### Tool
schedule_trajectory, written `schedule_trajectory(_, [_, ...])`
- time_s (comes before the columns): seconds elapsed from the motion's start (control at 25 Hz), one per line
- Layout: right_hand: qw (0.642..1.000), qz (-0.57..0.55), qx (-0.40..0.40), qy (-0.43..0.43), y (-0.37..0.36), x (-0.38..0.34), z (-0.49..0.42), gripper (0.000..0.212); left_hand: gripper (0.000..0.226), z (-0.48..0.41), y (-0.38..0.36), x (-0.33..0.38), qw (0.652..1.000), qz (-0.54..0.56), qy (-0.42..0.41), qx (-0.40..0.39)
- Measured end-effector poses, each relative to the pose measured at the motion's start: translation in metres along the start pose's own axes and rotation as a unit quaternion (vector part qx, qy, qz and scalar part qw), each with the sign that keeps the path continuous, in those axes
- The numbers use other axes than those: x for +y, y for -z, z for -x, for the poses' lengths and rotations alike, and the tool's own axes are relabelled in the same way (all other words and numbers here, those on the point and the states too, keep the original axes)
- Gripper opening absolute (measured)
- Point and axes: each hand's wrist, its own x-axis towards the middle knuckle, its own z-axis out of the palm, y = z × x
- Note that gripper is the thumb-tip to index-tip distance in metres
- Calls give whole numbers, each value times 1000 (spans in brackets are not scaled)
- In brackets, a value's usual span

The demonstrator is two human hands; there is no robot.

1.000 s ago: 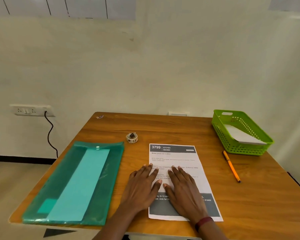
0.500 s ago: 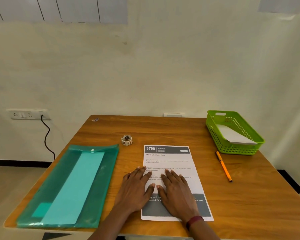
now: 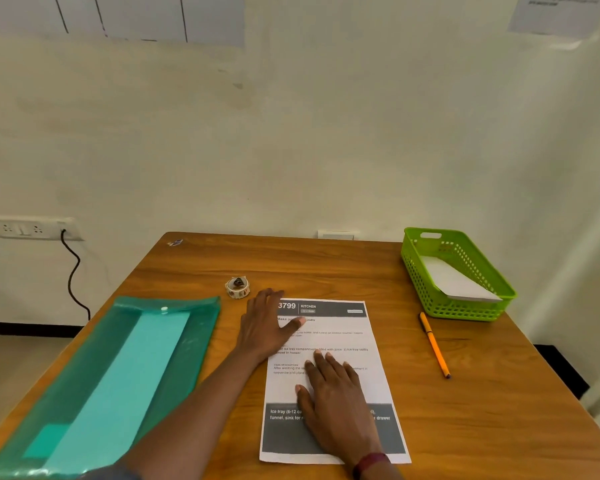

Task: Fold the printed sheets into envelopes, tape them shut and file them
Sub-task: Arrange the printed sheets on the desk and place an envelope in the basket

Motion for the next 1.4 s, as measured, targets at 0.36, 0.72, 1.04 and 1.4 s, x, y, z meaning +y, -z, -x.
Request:
schedule_trajectory(0.36, [1000,-7,-15,-3,-2,-1,-2,65,112,-6,-12,-2,1000,-9,-4,-27])
schedule_trajectory(0.72, [1000,-8,-12,-6,-1,-2,-1,65,94,3,-11,0,996,33,-52,68])
schedule_trajectory(1.04, [1000,-16,0,0,1,-2,2,64,77,18,3,9,975,160,-56,142])
schedule_trajectory(1.4, [973,-122,194,39,16,-2,3,35,24,33,5,-1,977,139,-59,150])
